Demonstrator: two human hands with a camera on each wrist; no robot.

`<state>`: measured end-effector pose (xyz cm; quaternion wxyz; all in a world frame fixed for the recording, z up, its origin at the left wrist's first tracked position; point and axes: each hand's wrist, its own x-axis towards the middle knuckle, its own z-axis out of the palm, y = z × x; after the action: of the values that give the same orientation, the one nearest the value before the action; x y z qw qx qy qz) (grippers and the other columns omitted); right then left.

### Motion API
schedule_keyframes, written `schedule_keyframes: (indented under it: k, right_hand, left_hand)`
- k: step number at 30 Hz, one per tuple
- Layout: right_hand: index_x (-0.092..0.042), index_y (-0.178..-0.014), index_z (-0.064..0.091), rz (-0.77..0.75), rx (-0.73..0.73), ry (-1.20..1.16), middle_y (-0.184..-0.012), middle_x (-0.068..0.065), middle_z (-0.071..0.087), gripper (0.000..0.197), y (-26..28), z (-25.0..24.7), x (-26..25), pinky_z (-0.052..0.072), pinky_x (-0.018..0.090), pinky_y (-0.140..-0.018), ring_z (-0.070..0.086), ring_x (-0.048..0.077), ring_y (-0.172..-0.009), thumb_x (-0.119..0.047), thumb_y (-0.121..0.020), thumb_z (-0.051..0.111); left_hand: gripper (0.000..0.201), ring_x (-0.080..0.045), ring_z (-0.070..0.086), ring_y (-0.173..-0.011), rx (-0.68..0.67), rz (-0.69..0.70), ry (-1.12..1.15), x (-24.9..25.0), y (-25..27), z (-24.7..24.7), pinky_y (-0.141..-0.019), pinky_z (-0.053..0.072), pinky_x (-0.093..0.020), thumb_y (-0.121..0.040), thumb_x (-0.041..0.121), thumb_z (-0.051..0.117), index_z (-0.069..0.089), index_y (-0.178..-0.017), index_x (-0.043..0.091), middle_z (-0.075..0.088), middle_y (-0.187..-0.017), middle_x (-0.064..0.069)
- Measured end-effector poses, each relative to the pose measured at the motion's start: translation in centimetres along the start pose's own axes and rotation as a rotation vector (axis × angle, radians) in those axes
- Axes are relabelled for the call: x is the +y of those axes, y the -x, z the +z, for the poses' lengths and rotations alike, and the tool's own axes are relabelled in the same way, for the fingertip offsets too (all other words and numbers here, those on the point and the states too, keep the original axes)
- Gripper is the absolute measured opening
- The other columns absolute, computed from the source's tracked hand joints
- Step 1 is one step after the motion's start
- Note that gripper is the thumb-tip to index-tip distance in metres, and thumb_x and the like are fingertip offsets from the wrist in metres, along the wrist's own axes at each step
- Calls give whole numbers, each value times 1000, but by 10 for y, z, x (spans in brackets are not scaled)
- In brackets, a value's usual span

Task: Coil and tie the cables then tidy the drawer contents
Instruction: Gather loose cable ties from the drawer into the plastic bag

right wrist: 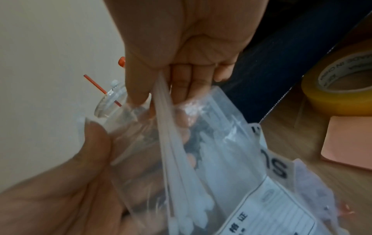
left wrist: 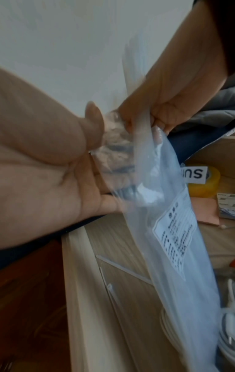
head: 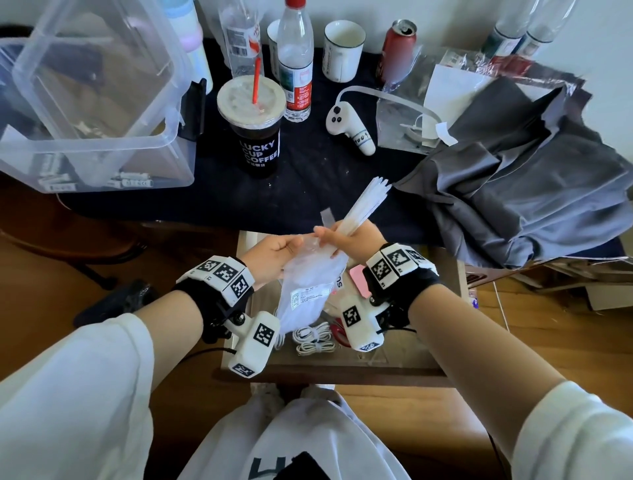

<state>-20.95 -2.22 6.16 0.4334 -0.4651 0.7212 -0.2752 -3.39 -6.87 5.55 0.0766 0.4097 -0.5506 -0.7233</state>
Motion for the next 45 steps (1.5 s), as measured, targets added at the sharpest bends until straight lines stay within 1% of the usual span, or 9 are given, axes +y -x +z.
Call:
schedule_keyframes:
  k: [7,13,19,23,27,30,33,39,45]
  right_hand:
    - [-23,-53,62,-30,59,-211,-69,4,71,44,-4,-3,-5,49,40,-84,63,23,-62,-30,-94,48]
    - [-18,-96,63,-207,120,-24,-83,-4,61,19,2,-9,-9,46,17,-68,52,-2,-65,-23,-81,72]
    - [-25,-105,64,-481,253,-145,-93,-9,61,19,6,-23,-14,46,23,-75,55,9,-78,-21,-87,60]
    - [-39,-141,28,-509,9,250,-147,-16,34,65,4,-20,-20,31,50,-109,37,14,-135,-65,-83,43]
    - [-51,-133,-12,-388,81,-144,-147,-6,35,118,10,-29,-16,39,9,-96,48,3,-121,-18,-69,81]
    - [-43,-135,32,-258,106,-141,-109,-1,63,88,7,-27,-10,49,21,-79,60,8,-84,-7,-71,79]
    - [-12,-75,69,-298,288,-79,-70,-5,68,10,7,-28,-15,49,25,-69,59,9,-65,-16,-73,78]
    - [-30,-61,67,-220,284,-175,-56,-9,65,22,4,-31,-6,49,24,-64,56,-1,-59,-14,-74,76]
    - [-7,-92,74,-193,298,-248,-66,-11,63,18,6,-38,-4,45,25,-72,54,3,-66,-21,-85,65]
  left_hand:
    - [40,-15,51,-108,-37,-3,2,5,3,-2,-88,50,-31,-93,44,35,54,-124,28,53,-117,-4]
    - [35,-10,57,-103,18,39,96,4,6,-6,-80,53,-22,-101,32,25,57,-117,29,63,-114,8]
    - [37,-11,69,-91,15,138,153,26,9,-17,-77,56,-25,-101,28,25,61,-108,22,74,-94,3]
    - [37,-20,70,-91,32,208,186,45,7,-20,-82,56,-32,-99,32,26,60,-110,22,74,-91,-7]
    - [40,-21,70,-94,45,269,181,53,6,-23,-80,56,-31,-91,42,30,59,-106,20,74,-92,-9]
    - [41,-19,70,-92,52,318,209,59,4,-25,-82,54,-33,-93,41,26,59,-104,19,74,-89,-7]
    - [42,-20,69,-95,39,384,250,67,4,-24,-87,54,-34,-91,40,26,57,-107,16,74,-92,-6]
    - [41,-12,62,-109,96,392,192,59,-5,-13,-96,48,-27,-98,37,23,58,-114,22,69,-111,5]
    - [42,-7,59,-114,68,413,156,71,-6,-6,-92,48,-22,-102,33,16,55,-116,26,68,-111,10]
